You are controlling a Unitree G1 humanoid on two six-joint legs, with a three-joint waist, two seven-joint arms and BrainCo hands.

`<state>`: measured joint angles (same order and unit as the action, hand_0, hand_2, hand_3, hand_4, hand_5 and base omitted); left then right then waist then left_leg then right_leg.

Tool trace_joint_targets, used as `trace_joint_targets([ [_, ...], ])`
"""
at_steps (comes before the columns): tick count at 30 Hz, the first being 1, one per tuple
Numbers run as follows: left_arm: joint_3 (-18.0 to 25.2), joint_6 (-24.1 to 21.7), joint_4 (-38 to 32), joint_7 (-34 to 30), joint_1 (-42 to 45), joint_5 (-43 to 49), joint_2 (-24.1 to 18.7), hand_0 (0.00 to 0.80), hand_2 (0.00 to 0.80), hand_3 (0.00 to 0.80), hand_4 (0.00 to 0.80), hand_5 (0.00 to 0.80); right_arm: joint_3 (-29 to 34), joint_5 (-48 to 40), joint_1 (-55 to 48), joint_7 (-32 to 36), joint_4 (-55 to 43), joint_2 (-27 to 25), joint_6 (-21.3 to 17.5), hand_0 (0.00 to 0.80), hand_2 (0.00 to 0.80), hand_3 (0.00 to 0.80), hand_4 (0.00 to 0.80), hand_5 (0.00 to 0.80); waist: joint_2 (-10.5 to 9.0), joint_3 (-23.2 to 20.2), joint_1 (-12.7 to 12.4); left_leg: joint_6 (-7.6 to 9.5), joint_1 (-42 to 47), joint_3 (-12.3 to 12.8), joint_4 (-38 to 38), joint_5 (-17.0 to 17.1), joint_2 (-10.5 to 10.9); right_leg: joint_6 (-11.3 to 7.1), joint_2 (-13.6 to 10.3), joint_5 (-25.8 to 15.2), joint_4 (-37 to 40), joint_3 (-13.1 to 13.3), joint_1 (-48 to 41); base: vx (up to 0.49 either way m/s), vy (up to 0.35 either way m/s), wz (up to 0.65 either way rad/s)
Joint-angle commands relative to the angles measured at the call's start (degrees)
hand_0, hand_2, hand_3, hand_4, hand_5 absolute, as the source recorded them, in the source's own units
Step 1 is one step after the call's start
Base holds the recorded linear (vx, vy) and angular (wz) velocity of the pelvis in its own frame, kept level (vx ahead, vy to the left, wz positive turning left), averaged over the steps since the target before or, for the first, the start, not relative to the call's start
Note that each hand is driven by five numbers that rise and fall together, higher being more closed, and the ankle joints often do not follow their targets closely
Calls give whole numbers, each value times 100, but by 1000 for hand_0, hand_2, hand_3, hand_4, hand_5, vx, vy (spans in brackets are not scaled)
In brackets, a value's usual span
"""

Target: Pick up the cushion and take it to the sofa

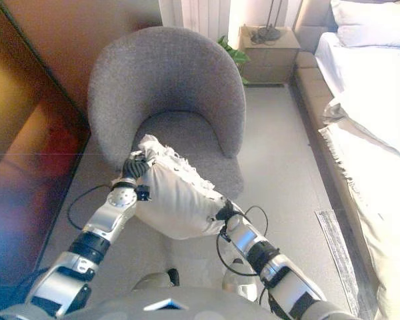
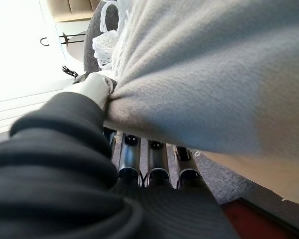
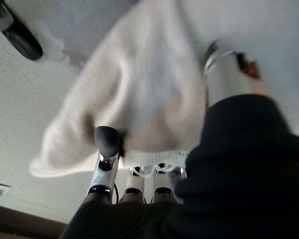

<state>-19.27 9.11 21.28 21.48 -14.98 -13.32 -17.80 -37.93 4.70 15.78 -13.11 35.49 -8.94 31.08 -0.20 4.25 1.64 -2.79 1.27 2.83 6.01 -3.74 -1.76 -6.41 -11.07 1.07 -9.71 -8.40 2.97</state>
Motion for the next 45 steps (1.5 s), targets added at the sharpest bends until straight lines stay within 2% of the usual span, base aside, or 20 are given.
trace_joint_targets([
  [1,-131,-469,-696,78,-1362,-227,93,800,800,800,800,800,-152,-320,414,-280,323,180,-324,800,800,800,800,800,192,-198,-263,486,48,65,-331,135,528,-40,106,-81,-674,91,-95,8,-12,8],
  [7,-156,-446,-817,123,-1262,-290,25,800,800,800,800,800,-46,-711,292,-407,101,102,-380,800,800,800,800,800,177,-207,-247,475,43,92,-305,121,507,-44,119,-57,-626,90,-118,2,-10,4],
  [14,-93,-475,-856,182,-1110,-325,-98,800,800,800,800,800,261,-1043,49,-633,-387,-169,-699,800,800,800,800,800,150,-163,-164,468,83,135,-288,116,488,-43,145,-123,-680,133,-90,0,0,0],
  [19,43,-612,-905,187,-858,-290,-229,800,800,800,800,800,617,-845,-312,-662,-824,-518,-971,800,800,800,800,800,128,-122,-77,482,100,180,-303,113,486,-60,178,-174,-701,190,-46,0,0,0],
  [27,343,-1069,-750,-384,-261,-575,-401,800,800,800,800,800,1348,-233,-565,-646,-1511,-1208,-1686,800,800,800,800,800,64,-65,3,486,125,298,-270,75,447,-83,205,-276,-666,294,-26,-7,-11,-2],
  [32,530,-1286,-678,-847,148,-825,-399,800,800,800,800,800,1647,283,-614,-252,-1848,-1533,-2133,800,800,800,800,800,25,-73,-24,501,131,359,-256,51,432,-95,218,-299,-648,320,-27,-5,-6,-12],
  [36,598,-1409,-424,-1094,335,-995,-339,800,800,800,800,800,1818,491,-507,-77,-1762,-1661,-2321,800,800,800,800,800,-47,-97,-90,501,155,369,-278,47,419,-92,211,-325,-580,283,-73,-1,-3,-1],
  [41,603,-1624,-192,-1316,433,-1014,-265,800,800,800,800,800,1985,438,-353,297,-1801,-1730,-2409,800,800,800,800,800,-128,-120,-153,496,152,363,-304,56,418,-116,200,-388,-500,265,-119,-8,2,0],
  [45,646,-1721,-98,-1410,459,-1027,-208,800,800,800,800,800,2013,333,-254,297,-1784,-1681,-2416,800,800,800,800,800,-155,-128,-153,523,141,387,-241,2,415,-141,201,-442,-636,324,-49,-13,15,0],
])
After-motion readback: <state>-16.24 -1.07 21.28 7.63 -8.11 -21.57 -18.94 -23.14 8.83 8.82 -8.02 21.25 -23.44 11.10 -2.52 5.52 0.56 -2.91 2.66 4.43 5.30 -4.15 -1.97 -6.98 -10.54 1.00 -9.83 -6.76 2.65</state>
